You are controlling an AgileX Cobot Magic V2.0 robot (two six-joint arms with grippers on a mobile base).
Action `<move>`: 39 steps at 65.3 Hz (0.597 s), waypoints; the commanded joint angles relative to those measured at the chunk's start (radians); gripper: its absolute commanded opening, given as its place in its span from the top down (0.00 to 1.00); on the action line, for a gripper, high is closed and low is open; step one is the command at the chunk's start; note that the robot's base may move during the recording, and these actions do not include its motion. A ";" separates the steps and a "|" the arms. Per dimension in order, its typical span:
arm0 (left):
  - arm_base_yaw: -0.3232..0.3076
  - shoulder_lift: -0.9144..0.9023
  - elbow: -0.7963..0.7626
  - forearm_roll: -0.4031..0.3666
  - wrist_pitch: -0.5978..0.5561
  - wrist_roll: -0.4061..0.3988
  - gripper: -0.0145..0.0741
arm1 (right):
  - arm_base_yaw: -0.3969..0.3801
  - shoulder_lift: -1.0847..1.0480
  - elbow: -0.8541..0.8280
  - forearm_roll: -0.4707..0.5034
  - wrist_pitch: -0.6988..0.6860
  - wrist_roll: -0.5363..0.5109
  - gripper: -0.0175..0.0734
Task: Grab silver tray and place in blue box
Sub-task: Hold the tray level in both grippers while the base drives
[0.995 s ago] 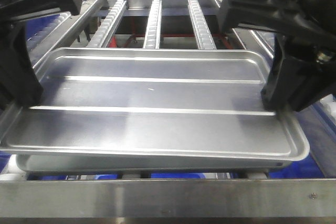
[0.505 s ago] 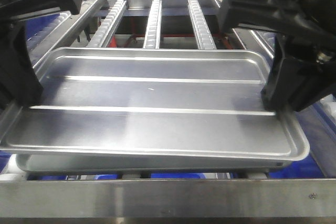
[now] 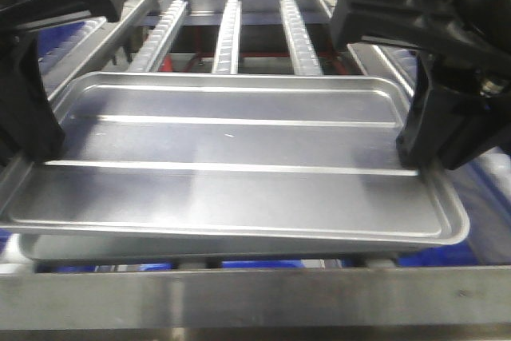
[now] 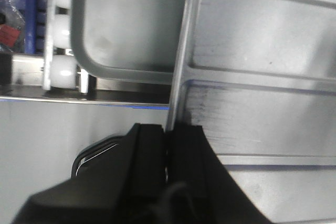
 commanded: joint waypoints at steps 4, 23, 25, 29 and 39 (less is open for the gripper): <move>0.001 -0.029 -0.021 0.066 0.030 -0.029 0.95 | -0.004 -0.029 -0.017 -0.064 0.051 -0.001 0.75; 0.001 -0.029 -0.021 0.066 0.030 -0.029 0.95 | -0.004 -0.029 -0.017 -0.064 0.051 -0.001 0.75; 0.001 -0.029 -0.021 0.066 0.030 -0.029 0.95 | -0.004 -0.029 -0.017 -0.064 0.051 -0.001 0.75; 0.001 -0.029 -0.021 0.066 0.030 -0.029 0.95 | -0.004 -0.029 -0.017 -0.064 0.051 -0.001 0.75; 0.001 -0.029 -0.021 0.066 0.030 -0.029 0.95 | -0.004 -0.029 -0.017 -0.064 0.051 -0.001 0.75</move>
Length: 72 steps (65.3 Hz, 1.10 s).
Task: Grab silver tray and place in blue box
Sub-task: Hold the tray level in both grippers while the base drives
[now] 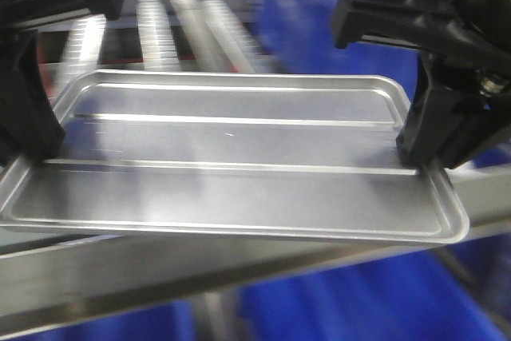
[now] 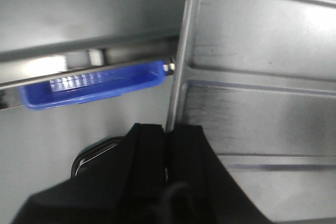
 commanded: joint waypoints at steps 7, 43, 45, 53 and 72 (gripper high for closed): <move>0.001 -0.025 -0.021 0.065 0.030 -0.029 0.95 | -0.004 -0.029 -0.017 -0.064 0.053 -0.002 0.75; 0.001 -0.025 -0.021 0.065 0.030 -0.029 0.95 | -0.004 -0.029 -0.017 -0.064 0.053 -0.002 0.75; 0.001 -0.025 -0.021 0.065 0.030 -0.029 0.95 | -0.004 -0.029 -0.017 -0.064 0.053 -0.002 0.75; 0.001 -0.025 -0.021 0.065 0.030 -0.029 0.95 | -0.004 -0.029 -0.017 -0.064 0.053 -0.002 0.75; 0.001 -0.025 -0.021 0.065 0.030 -0.029 0.95 | -0.004 -0.029 -0.017 -0.064 0.053 -0.002 0.75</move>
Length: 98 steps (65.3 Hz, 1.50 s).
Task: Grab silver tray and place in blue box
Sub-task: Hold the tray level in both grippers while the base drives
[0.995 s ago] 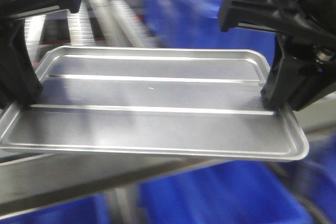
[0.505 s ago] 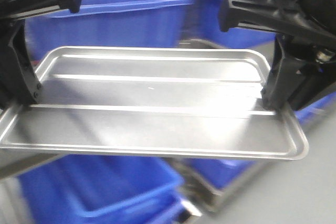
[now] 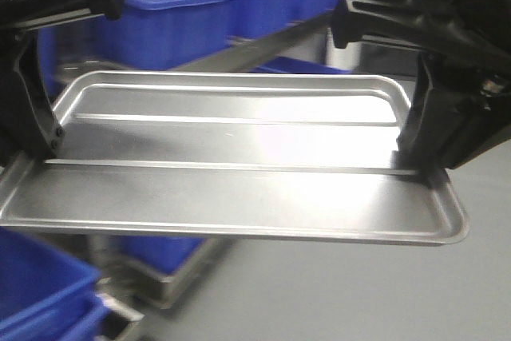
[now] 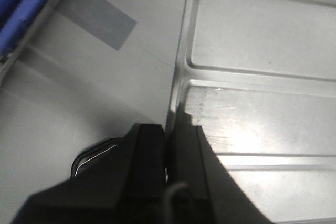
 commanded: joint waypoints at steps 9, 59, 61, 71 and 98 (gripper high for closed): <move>0.001 -0.025 -0.021 0.065 0.033 -0.029 0.95 | -0.004 -0.029 -0.017 -0.064 0.051 -0.002 0.75; 0.001 -0.025 -0.021 0.065 0.033 -0.029 0.95 | -0.004 -0.029 -0.017 -0.064 0.051 -0.002 0.75; 0.001 -0.025 -0.021 0.071 0.033 -0.029 0.95 | -0.004 -0.029 -0.017 -0.064 0.051 -0.002 0.75; 0.001 -0.025 -0.021 0.098 0.058 -0.019 0.95 | -0.004 -0.029 -0.017 -0.064 0.051 -0.002 0.75; 0.001 -0.025 -0.021 0.089 0.060 0.026 0.95 | -0.004 -0.033 -0.017 -0.063 0.062 -0.002 0.75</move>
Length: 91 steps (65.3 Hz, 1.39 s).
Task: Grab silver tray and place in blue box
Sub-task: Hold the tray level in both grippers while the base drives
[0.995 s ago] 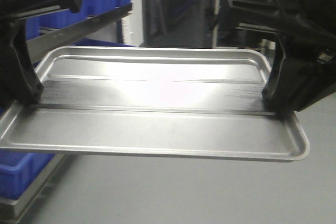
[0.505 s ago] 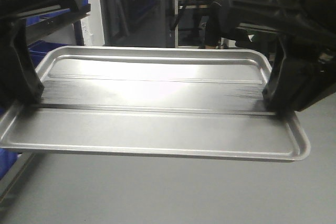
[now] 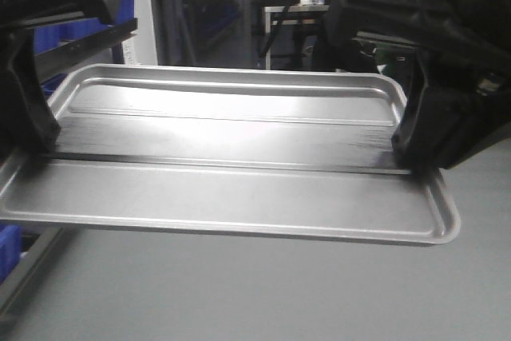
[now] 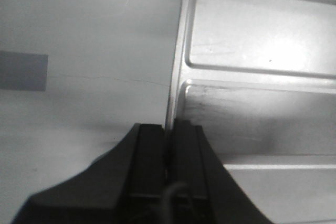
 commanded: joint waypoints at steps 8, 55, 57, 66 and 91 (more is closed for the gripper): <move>0.005 -0.023 -0.021 -0.016 0.053 -0.005 0.95 | -0.010 -0.034 -0.017 -0.069 0.087 -0.005 0.75; 0.005 -0.023 -0.021 -0.042 0.053 -0.005 0.95 | -0.010 -0.034 -0.017 -0.070 0.109 -0.005 0.75; 0.005 -0.023 -0.021 -0.042 0.053 -0.005 0.95 | -0.010 -0.034 -0.017 -0.070 0.109 -0.005 0.75; 0.005 -0.023 -0.021 -0.042 0.053 -0.005 0.95 | -0.010 -0.034 -0.017 -0.070 0.109 -0.005 0.75; 0.005 -0.023 -0.021 -0.042 0.053 -0.005 0.95 | -0.010 -0.034 -0.017 -0.070 0.109 -0.005 0.75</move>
